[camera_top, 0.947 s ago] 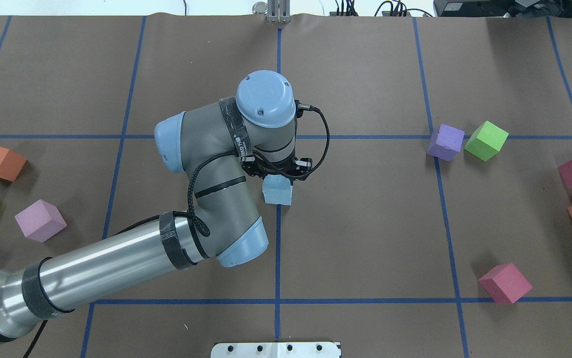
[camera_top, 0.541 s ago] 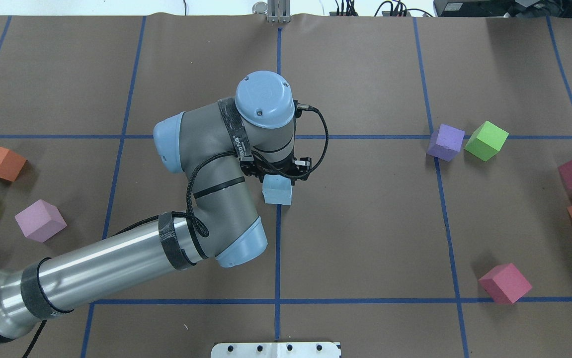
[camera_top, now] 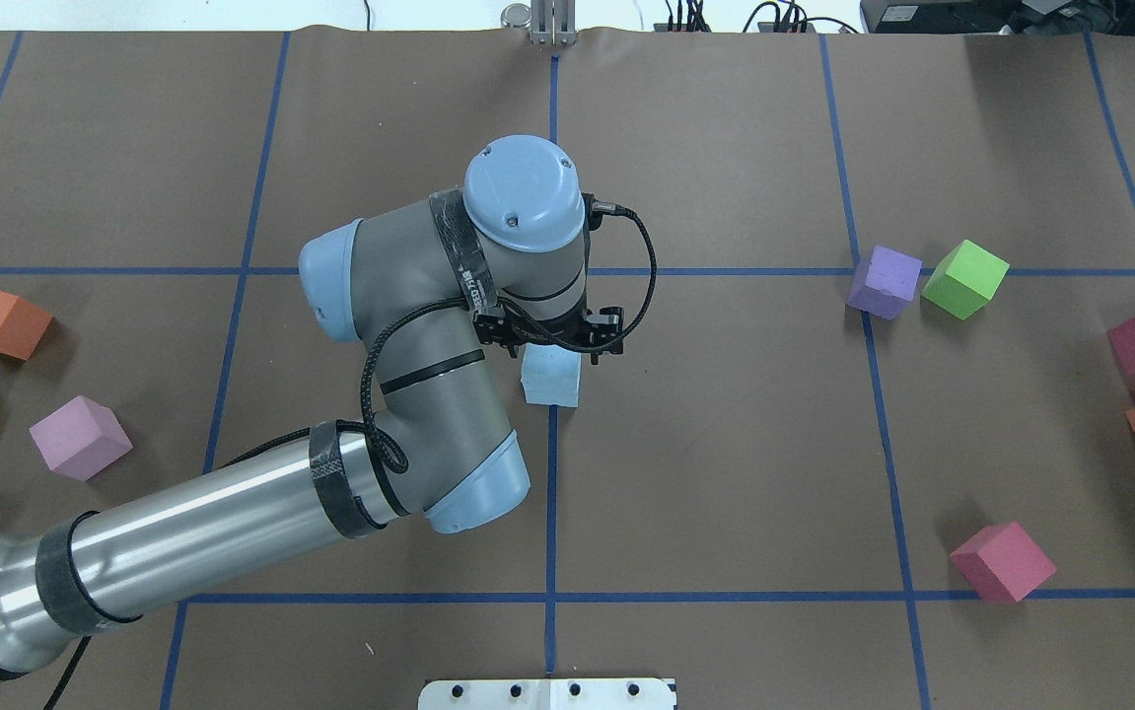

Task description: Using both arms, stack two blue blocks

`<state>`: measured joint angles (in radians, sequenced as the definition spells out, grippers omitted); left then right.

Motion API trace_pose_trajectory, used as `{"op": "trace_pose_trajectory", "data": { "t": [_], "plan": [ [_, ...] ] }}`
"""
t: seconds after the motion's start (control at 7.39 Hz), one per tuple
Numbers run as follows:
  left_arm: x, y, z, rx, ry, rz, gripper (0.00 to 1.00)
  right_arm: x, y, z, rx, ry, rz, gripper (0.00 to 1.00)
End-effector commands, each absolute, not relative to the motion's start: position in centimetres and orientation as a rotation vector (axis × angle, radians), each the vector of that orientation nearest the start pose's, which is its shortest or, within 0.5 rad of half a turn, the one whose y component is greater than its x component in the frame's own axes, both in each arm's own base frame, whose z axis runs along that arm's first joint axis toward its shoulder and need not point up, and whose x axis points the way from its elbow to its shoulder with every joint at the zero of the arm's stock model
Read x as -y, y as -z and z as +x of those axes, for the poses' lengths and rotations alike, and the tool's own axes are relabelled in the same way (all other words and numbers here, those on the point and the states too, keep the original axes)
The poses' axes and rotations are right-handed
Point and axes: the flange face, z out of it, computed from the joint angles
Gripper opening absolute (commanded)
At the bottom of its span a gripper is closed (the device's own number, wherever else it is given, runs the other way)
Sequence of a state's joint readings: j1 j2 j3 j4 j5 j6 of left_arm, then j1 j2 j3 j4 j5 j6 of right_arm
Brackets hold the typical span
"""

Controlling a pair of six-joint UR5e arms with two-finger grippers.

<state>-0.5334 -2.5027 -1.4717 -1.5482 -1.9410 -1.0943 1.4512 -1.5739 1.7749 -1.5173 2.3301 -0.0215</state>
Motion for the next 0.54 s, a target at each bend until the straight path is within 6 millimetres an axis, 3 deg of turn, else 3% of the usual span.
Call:
{"op": "trace_pose_trajectory", "data": {
  "t": [0.0,0.27,0.41],
  "plan": [
    [45.8,-10.5,55.3,-0.907,-0.097,0.118,0.98,50.2,-55.4,0.5,0.768,0.230,0.205,1.00],
    [46.9,-13.3,46.0,-0.868,-0.142,0.196,0.98,50.2,-55.4,0.5,0.768,0.230,0.205,1.00],
    [47.4,-15.1,42.4,-0.873,-0.144,0.189,0.98,50.3,-55.4,0.5,0.768,0.229,0.205,1.00]
  ]
}}
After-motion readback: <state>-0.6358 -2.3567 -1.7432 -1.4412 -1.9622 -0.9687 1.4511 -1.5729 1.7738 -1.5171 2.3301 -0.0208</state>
